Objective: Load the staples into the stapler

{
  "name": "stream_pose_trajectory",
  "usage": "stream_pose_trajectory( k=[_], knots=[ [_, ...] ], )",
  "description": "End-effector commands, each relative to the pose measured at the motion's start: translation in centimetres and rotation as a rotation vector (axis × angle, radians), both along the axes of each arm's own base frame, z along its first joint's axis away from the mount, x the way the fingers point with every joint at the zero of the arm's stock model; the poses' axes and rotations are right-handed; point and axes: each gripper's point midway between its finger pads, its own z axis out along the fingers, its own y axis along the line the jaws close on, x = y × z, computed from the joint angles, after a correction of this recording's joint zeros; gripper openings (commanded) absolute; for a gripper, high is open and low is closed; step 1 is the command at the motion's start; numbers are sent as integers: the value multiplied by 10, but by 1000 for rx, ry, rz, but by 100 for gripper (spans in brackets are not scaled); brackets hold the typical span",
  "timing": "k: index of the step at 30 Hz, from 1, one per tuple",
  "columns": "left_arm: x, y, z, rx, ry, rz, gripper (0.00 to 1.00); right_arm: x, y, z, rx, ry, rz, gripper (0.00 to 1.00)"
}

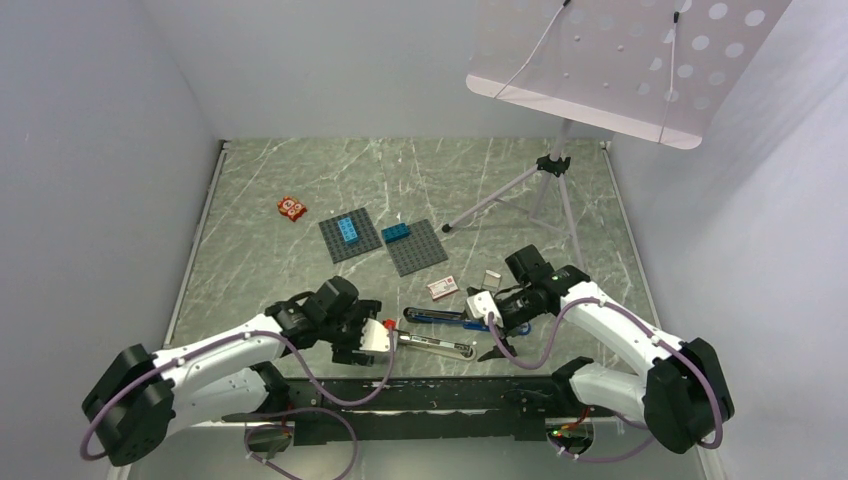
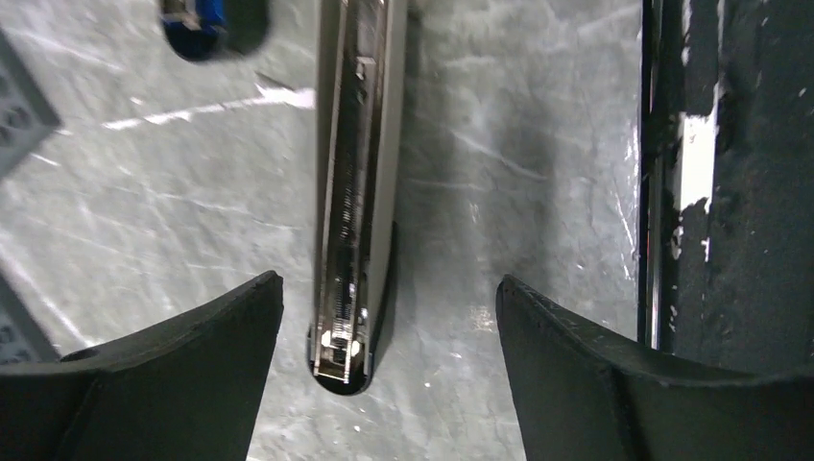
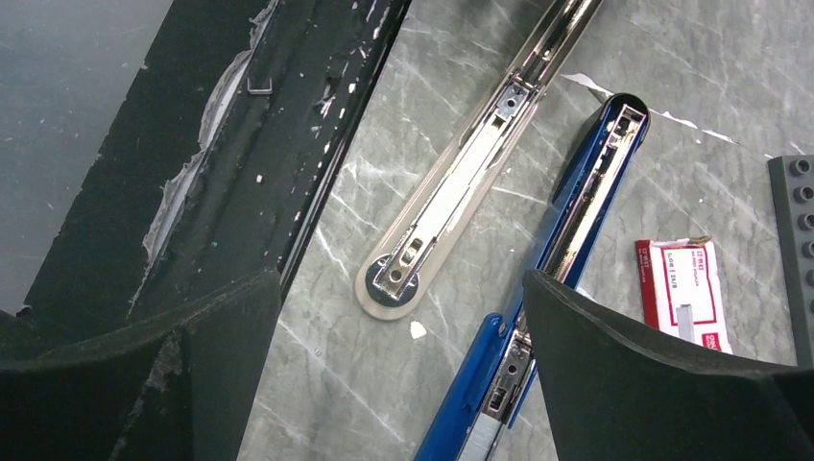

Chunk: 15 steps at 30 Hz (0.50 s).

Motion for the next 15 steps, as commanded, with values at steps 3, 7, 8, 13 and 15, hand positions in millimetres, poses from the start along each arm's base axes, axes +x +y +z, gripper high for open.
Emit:
stream_pose_trajectory(
  k=[3, 7, 8, 13, 15],
  knots=[
    [5, 7, -13, 95, 16, -2, 74, 2, 3, 14, 36, -70, 50, 100],
    [7, 9, -18, 134, 43, 15, 62, 2, 2, 16, 40, -80, 47, 100],
    [7, 9, -19, 139, 44, 17, 62, 2, 2, 16, 41, -83, 45, 100],
    [11, 16, -16, 141, 2, 46, 61, 3, 0, 14, 36, -78, 35, 100],
    [11, 20, -15, 122, -31, 51, 61, 4, -2, 13, 36, -71, 32, 100]
  ],
)
